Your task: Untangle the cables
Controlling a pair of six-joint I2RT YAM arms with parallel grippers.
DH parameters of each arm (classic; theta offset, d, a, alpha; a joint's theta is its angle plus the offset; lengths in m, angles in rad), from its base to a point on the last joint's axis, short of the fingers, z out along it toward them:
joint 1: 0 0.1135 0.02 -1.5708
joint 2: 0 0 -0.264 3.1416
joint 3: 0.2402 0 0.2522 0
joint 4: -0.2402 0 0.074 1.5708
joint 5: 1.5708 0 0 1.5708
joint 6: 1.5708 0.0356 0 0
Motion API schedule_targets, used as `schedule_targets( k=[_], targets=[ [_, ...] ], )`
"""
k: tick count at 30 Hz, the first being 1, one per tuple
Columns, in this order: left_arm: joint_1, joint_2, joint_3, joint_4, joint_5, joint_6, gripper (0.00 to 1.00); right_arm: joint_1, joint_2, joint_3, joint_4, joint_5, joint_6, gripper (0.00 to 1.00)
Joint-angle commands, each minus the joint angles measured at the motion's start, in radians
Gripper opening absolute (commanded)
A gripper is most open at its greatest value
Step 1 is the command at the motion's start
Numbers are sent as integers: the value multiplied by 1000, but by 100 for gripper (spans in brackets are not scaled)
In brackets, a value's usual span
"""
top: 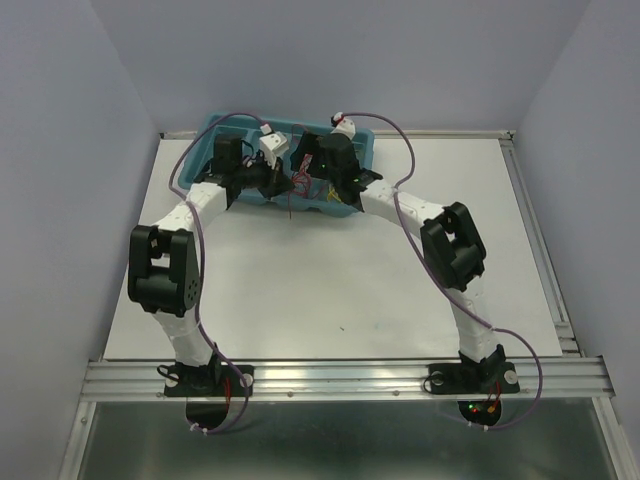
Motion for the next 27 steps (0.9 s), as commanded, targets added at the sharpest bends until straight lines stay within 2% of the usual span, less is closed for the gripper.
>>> schedule_targets(
  k=[1, 9, 15, 18, 27],
  targets=[
    [45, -8, -32, 131, -16, -67, 0, -6, -31, 26, -27, -57, 45, 100],
    [45, -28, -78, 199, -52, -63, 0, -8, -8, 59, -52, -201, 98, 100],
    [38, -14, -90, 235, -90, -63, 0, -9, -6, 95, -53, -262, 228, 100],
    [35, 9, -87, 235, -75, -64, 0, -11, -14, 93, -52, -264, 355, 100],
    [-31, -2, -112, 203, -61, -3, 0, -34, 72, 180, 69, -256, 391, 100]
  ],
)
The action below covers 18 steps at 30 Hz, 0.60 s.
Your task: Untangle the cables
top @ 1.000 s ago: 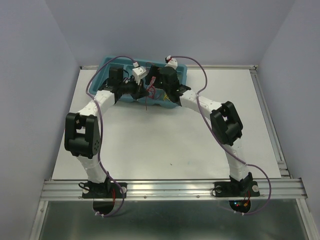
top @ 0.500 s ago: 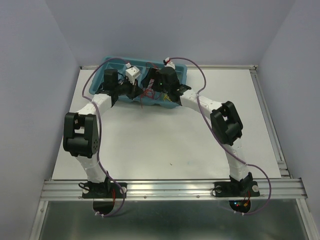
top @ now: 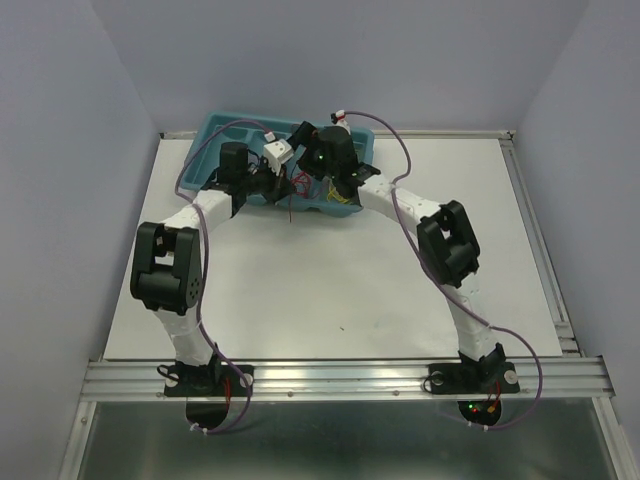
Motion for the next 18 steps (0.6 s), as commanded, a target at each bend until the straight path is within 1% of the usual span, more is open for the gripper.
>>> schedule_targets(
  k=[1, 2, 5, 9, 10, 13, 14, 17, 18],
  targets=[
    [-41, -11, -6, 2, 14, 42, 0, -21, 60, 128, 91, -14, 70, 100],
    [-46, -6, -1, -5, 7, 44, 0, -21, 71, 163, 91, -18, 74, 100],
    [-52, 18, 11, -17, 5, 45, 0, -24, 91, 194, 91, -11, 84, 100],
    [-52, 14, 12, -26, 10, 47, 0, -29, 87, 195, 98, 24, 87, 100],
    [-51, 9, 9, -11, -13, 38, 0, -34, 84, 189, 101, 25, 85, 100],
    [-37, -5, -7, 33, -53, -17, 0, -40, 79, 169, 108, -24, 88, 100],
    [-13, 2, -11, 62, -37, -31, 0, -38, 78, 156, 109, -75, 85, 100],
    [20, 23, 11, 67, 11, -67, 0, -37, 75, 148, 108, -153, 47, 100],
    [31, 32, 15, 66, 35, -70, 0, -38, 50, 107, 108, -173, 47, 100]
  ],
)
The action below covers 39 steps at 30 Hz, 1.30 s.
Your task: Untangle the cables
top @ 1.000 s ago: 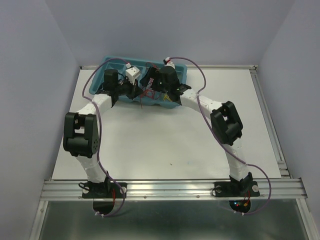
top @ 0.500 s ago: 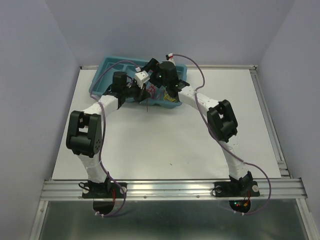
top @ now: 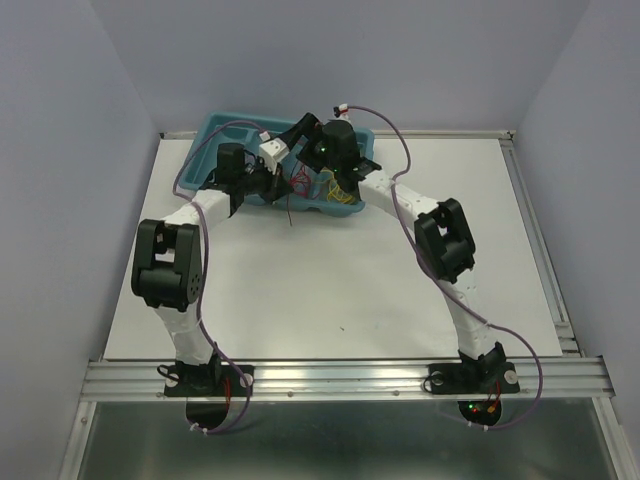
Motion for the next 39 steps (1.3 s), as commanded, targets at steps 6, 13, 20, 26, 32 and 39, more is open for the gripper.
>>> schedule_targets(
  k=[6, 13, 20, 26, 32, 39],
  targets=[
    [52, -24, -18, 129, 35, -36, 0, -5, -140, -198, 57, -104, 54, 100],
    [79, -52, -58, 190, 43, -39, 0, -8, -168, -249, 54, -271, 176, 100],
    [95, -79, -98, 253, 69, -28, 0, -7, -134, -218, 71, -499, 232, 100],
    [108, -79, -104, 282, 58, -43, 0, 10, -243, -378, 201, -535, 278, 100],
    [109, -29, -53, 244, -20, -50, 0, 24, -393, -503, 207, -430, 238, 100],
    [117, 28, 71, 155, -19, -59, 0, 29, -501, -540, 177, -155, -12, 100]
  ],
)
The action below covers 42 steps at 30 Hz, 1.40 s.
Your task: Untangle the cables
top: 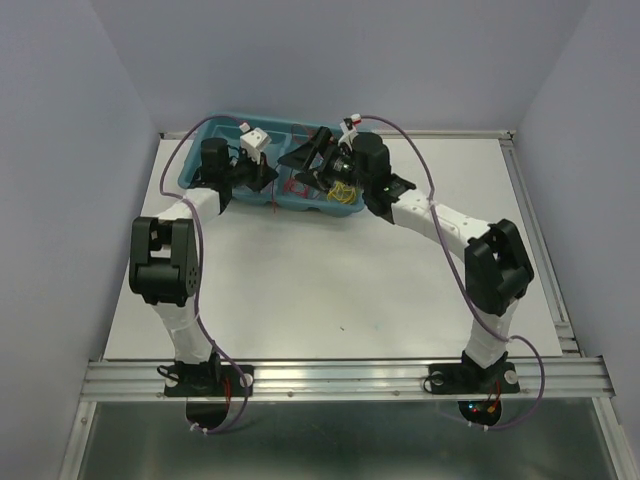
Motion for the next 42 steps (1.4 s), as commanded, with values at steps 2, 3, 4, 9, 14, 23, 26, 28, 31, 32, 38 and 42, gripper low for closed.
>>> schedule_targets(
  k=[2, 3, 4, 9, 14, 23, 26, 28, 31, 32, 38, 42],
  targets=[
    [11, 16, 116, -58, -15, -19, 0, 5, -100, -72, 48, 311, -262, 100],
    [12, 16, 129, -80, -25, -21, 0, 5, -125, -88, 54, 356, -302, 100],
    [14, 13, 143, -103, -38, -20, 0, 4, -133, -104, 72, 380, -347, 100],
    [25, -32, 141, -160, -105, -18, 0, 4, -88, -94, 54, 605, -553, 99],
    [41, -54, 192, -272, -264, 7, 0, 4, -50, -118, 86, 680, -564, 98],
    [80, -190, 155, -325, -324, 71, 0, 2, -41, -147, 94, 725, -567, 98],
    [77, -191, 189, -382, -357, 100, 0, 2, -42, -155, 94, 731, -565, 98],
    [51, -187, 213, -420, -389, 143, 0, 4, -45, -161, 94, 739, -562, 98],
    [9, -139, 259, -496, -461, 186, 0, 4, -48, -171, 95, 742, -557, 98],
    [-18, -122, 293, -514, -470, 191, 0, 2, -51, -174, 95, 743, -556, 98],
    [-107, 37, 489, -612, -587, 203, 0, 2, -61, -197, 97, 754, -551, 98],
    [-159, 129, 659, -704, -674, 198, 0, 2, -70, -216, 100, 769, -548, 98]
  ],
)
